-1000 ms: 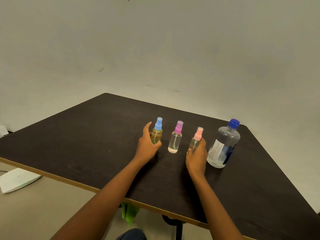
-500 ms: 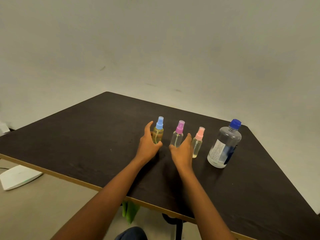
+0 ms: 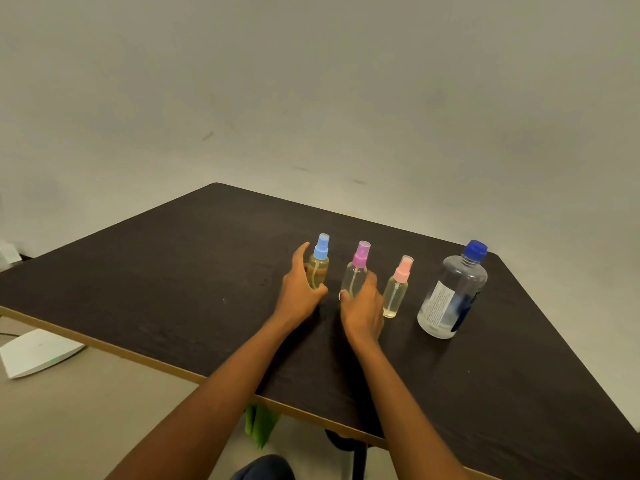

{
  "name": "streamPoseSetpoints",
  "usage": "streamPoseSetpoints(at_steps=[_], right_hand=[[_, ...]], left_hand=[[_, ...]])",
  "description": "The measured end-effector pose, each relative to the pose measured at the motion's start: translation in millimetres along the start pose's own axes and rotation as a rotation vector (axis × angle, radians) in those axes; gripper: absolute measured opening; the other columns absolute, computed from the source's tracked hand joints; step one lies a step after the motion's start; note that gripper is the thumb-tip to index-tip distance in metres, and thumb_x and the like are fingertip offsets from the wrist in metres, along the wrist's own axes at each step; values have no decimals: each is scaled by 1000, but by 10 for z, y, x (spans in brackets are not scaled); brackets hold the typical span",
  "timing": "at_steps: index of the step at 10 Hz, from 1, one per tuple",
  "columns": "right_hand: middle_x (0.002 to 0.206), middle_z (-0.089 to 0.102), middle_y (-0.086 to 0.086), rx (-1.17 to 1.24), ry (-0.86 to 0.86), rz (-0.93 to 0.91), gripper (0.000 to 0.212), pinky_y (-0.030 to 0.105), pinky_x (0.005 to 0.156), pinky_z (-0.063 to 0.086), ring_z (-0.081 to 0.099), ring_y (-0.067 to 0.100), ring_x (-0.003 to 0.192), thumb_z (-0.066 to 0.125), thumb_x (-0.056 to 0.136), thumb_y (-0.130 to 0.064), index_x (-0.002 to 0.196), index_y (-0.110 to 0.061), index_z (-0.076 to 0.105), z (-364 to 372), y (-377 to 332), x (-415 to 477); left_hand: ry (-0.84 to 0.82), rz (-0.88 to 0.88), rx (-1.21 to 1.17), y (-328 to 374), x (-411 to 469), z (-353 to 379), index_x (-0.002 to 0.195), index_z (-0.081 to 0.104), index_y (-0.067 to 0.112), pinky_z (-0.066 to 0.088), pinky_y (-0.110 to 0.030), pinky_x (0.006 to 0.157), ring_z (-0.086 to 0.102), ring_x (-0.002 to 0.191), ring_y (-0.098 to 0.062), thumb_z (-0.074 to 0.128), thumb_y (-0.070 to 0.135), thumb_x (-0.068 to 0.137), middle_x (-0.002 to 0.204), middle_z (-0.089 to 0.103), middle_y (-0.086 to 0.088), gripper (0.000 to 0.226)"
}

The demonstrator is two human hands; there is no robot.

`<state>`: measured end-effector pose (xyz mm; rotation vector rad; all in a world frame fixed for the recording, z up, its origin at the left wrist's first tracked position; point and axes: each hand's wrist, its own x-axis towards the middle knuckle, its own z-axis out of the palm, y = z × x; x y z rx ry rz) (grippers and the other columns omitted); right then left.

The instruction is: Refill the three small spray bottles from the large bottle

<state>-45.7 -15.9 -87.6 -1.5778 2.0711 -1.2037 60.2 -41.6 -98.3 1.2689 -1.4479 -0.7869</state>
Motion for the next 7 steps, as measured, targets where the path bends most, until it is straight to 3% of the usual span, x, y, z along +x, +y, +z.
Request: streamPoseSetpoints(at_steps=[2, 4, 5, 6, 7], right_hand=[[128, 52, 13, -21, -13, -1, 58, 39, 90, 46, 50, 26, 118, 57, 89, -15, 139, -11, 27, 19, 21, -22], [145, 34, 17, 11, -66, 5, 79, 38, 98, 40, 41, 28, 128, 56, 90, -19, 146, -5, 2, -42, 17, -76], [150, 26, 13, -36, -114, -34, 79, 37, 99, 40, 39, 25, 130, 55, 91, -21, 147, -8, 0, -192, 25, -204], [133, 50, 8, -54, -46, -117, 54, 30, 88, 45, 53, 18, 115, 56, 90, -19, 139, -12, 35, -448, 93, -362], [91, 64, 2, -49, 85, -219, 15, 21, 69, 46, 61, 13, 84, 57, 89, -15, 102, -12, 63, -745, 165, -444]], left_hand=[[-10, -10, 18, -4, -3, -2, 147, 13, 23, 47, -28, 83, 56, 97, -17, 62, -4, 79, 122, 50, -6, 88], [9, 5, -1, -13, -5, -4, 146, 13, 24, 45, -28, 84, 55, 98, -16, 64, 2, 80, 119, 49, -3, 86], [27, 5, -48, 46, -31, -16, 146, 14, 24, 41, -26, 87, 50, 101, -12, 67, 11, 82, 114, 45, 2, 84], [119, -7, -120, 71, -61, -20, 146, 17, 21, 36, -31, 98, 45, 115, -14, 66, 19, 84, 126, 48, -3, 79], [331, 73, -8, 138, -197, -52, 142, 29, 20, 34, -40, 105, 38, 128, -21, 64, 25, 85, 137, 46, -3, 68]])
